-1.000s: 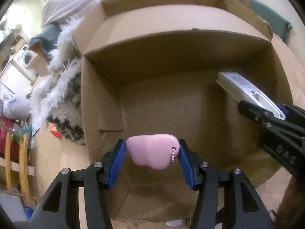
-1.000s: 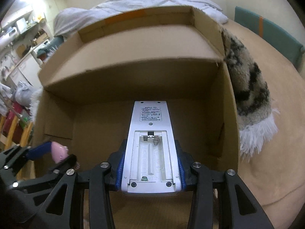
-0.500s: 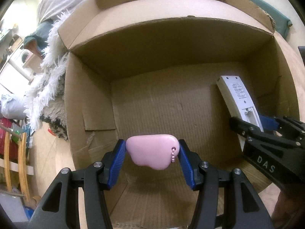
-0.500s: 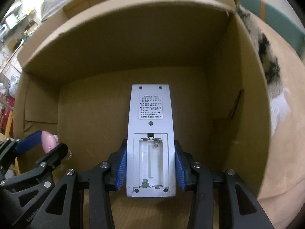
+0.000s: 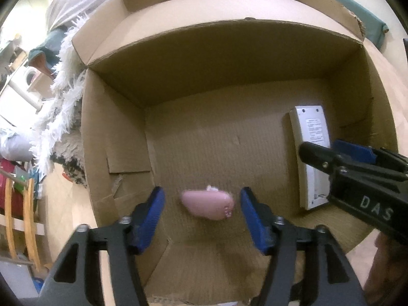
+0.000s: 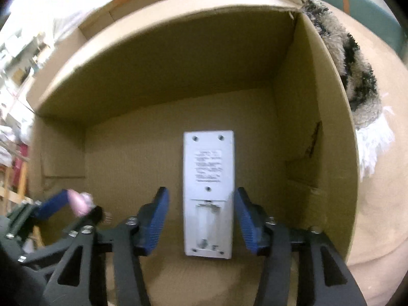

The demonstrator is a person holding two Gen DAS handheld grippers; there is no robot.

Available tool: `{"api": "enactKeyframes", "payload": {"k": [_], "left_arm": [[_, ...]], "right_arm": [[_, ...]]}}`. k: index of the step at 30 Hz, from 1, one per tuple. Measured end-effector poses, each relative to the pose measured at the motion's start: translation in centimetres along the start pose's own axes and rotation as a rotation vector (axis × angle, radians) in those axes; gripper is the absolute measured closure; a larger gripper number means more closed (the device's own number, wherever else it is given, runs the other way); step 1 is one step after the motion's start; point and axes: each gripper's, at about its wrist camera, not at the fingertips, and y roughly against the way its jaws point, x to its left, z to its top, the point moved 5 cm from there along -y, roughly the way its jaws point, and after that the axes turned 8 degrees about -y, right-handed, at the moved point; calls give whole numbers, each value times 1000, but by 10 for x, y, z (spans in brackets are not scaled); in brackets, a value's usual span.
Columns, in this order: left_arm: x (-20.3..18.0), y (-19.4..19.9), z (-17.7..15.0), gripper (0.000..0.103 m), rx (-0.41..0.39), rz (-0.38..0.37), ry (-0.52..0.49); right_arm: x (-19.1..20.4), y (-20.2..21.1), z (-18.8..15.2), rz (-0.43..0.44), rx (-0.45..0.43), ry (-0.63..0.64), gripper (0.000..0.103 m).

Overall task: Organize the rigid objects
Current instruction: 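Carry both items into the box and open both tools to release them, then withdraw both tools from the box back toward the remaining items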

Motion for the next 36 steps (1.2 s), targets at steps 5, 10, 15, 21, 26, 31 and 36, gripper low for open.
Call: {"api": "enactKeyframes", "payload": {"k": [5,10,15,21,26,31,36], "left_arm": [[-1,3,0,30,1,-48,30],[3,7,1,30,-20,-76,48],[0,16,3,30,-46,-93,20],[2,17,-2,30,-26,-85,24],[8,29,-8,30,-53,-149,78],[18,43,-12,30,-78,-192,89],[29,56,-21,30,-106,-118,85]], "right_arm": [[6,5,-1,9,-14,24,27],[14,14,3,48,-41,37,11],[33,19,5,50,-70,54,7],[34,30,8,61,-108,52,1],[30,38,9,65,-125,30,0],[28,51,10,70,-160,21,0],[28,65,6,100,-167,3,0]]}}
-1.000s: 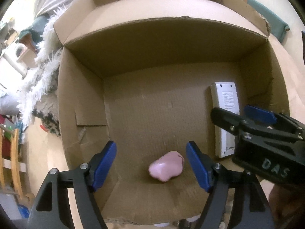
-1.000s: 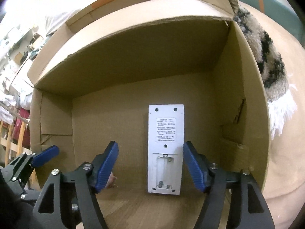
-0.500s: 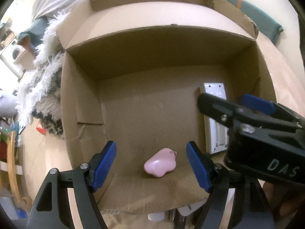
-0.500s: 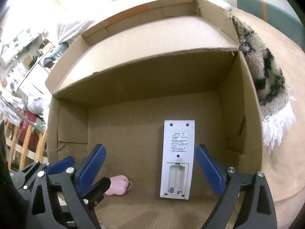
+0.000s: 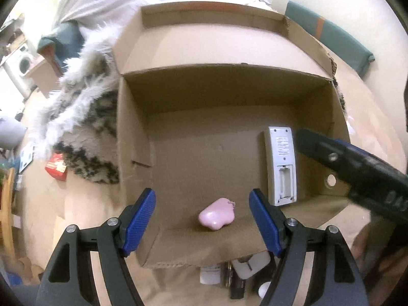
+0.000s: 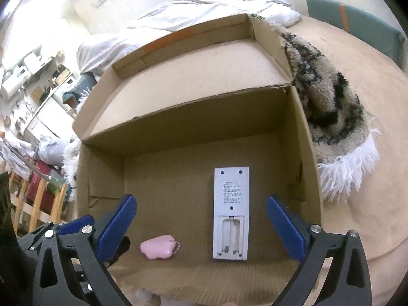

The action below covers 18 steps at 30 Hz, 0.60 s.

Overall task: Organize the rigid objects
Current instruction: 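Withdraw both tools from the box back toward the remaining items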

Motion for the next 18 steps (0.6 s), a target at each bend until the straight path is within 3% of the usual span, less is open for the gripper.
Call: {"api": "enactKeyframes", "payload": {"k": [5,11,18], "left_arm": [[3,15,-7,30,-12,4,14],[14,28,-13,30,-25,87,14],[29,42,-36,30,-9,85,75]], "right_arm": [[1,15,0,16,-10,-3,0],[-1,33,-5,17,-19,0,0],[-8,56,-30,22,11,-23,0]]}}
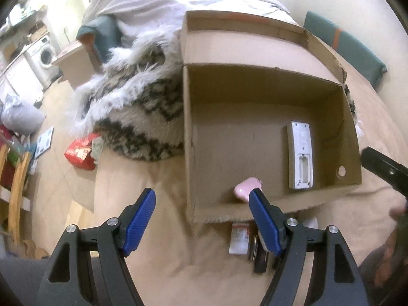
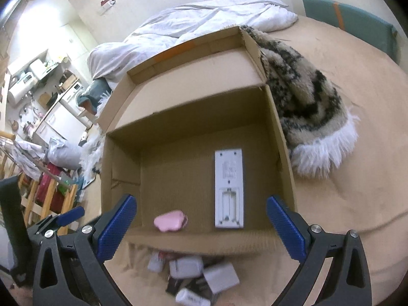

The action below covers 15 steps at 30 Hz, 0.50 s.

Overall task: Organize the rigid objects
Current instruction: 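Withdraw both tools from the box back toward the remaining items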

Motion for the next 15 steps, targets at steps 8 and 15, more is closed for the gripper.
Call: {"api": "enactKeyframes", "payload": {"k": [8,15], "left_arm": [[0,-1,-25,30,53,-21,21],[6,-15,-36,30,106,-60,72]], "right_arm": [[-16,23,-22,-16,6,-59,0],[-31,21,-37,-70,58,-126,0]]}}
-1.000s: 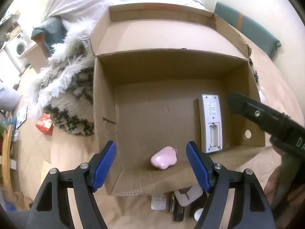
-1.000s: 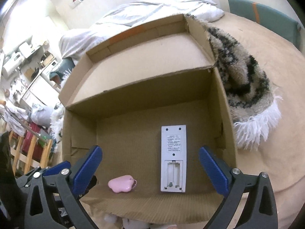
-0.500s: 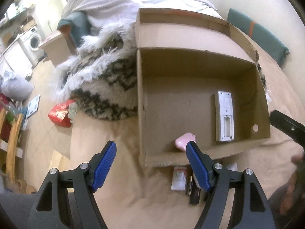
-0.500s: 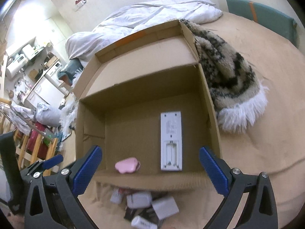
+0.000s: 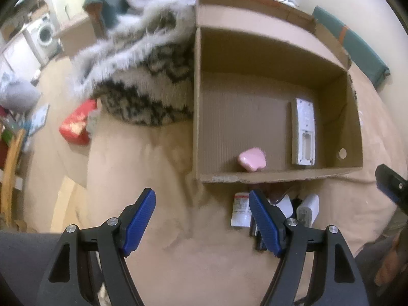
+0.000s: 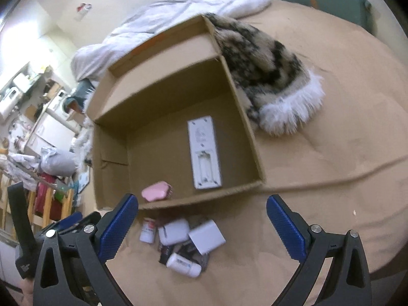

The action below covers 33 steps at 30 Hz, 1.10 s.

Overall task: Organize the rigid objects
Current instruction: 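Withdraw both tools from the box back toward the remaining items, then grasp the red-labelled pill bottle with the left tool while the right tool grasps the white charger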

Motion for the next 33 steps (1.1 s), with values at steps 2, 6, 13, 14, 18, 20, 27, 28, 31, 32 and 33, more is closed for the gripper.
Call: {"api": "enactKeyframes", "payload": {"k": [2,6,13,14,18,20,27,28,31,32,33], "left_arm": [[0,-12,-4,30,45,-24,20],[-11,-35,-12,30,120,-29,-1],[-39,-70,-10,32,200,-33,-38],[-42,-75,-10,36,210,-34,-40],[-48,-91,-12,47,255,-63,-24],[-50,-98,-15,48,276,-56,-23],[-51,-106,-16,79,298,-63,-9],[-49,-105,-16,79,304,-59,-2],[-45,-105,-19,79,302,-50,6],[-44,-105,-20,79,301,-49,5],[-45,-105,-20,79,299,-46,4]], "right_arm": [[-2,-6,-2,5,27,-19,0],[-4,-18,-8,-1,70,-31,0],[-14,-51,-22,-13,209,-37,15],[-16,-59,-27,-24,248,-38,15],[-13,-85,-45,-88,329,63,16],[-11,-98,-53,-94,375,92,16],[7,-127,-69,-103,440,233,37],[10,-127,-70,-106,430,259,38],[15,-126,-71,-102,422,281,38],[14,-125,-72,-100,424,278,38],[14,-125,-72,-100,423,278,38]]}}
